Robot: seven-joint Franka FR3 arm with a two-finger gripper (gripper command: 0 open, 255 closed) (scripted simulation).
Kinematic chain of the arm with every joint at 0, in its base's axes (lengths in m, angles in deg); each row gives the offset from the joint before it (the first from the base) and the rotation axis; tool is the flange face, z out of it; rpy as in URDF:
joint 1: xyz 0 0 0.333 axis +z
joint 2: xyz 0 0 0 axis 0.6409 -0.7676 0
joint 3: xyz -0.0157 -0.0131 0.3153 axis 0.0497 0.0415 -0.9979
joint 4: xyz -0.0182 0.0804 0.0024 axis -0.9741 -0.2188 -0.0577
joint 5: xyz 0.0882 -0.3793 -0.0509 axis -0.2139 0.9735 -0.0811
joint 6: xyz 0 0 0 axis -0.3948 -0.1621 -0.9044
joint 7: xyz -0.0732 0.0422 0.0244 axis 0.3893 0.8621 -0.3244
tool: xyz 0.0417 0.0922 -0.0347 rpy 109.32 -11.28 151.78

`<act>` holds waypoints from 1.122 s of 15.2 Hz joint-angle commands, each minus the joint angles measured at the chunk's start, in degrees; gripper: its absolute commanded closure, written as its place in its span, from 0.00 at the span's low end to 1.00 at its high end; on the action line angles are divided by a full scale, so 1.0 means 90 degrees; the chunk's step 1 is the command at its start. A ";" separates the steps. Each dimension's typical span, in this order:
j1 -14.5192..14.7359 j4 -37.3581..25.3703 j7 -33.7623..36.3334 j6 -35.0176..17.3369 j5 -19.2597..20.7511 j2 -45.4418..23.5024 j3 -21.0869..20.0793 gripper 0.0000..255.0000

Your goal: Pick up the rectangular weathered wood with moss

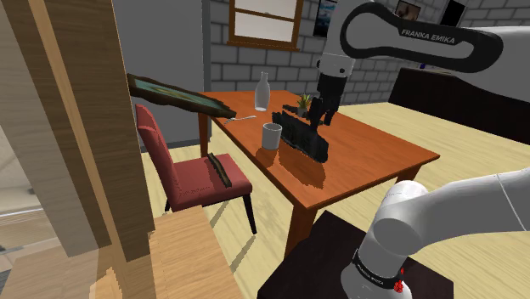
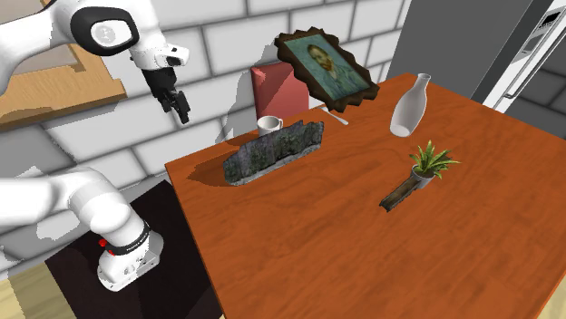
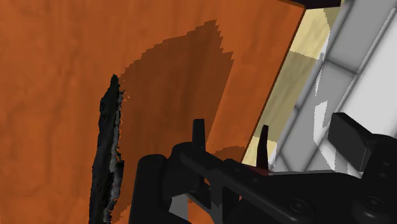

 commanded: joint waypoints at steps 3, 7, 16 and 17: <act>-0.0100 -0.0087 0.0002 -0.0262 0.0142 -0.0368 0.0100 0.00; -0.0291 -0.0344 0.0020 -0.0741 0.0399 -0.1136 0.0304 0.00; -0.0681 -0.1313 0.0083 -0.1558 0.0817 -0.2955 0.0779 0.00; -0.0722 -0.1453 0.0088 -0.1624 0.0847 -0.3163 0.0833 0.00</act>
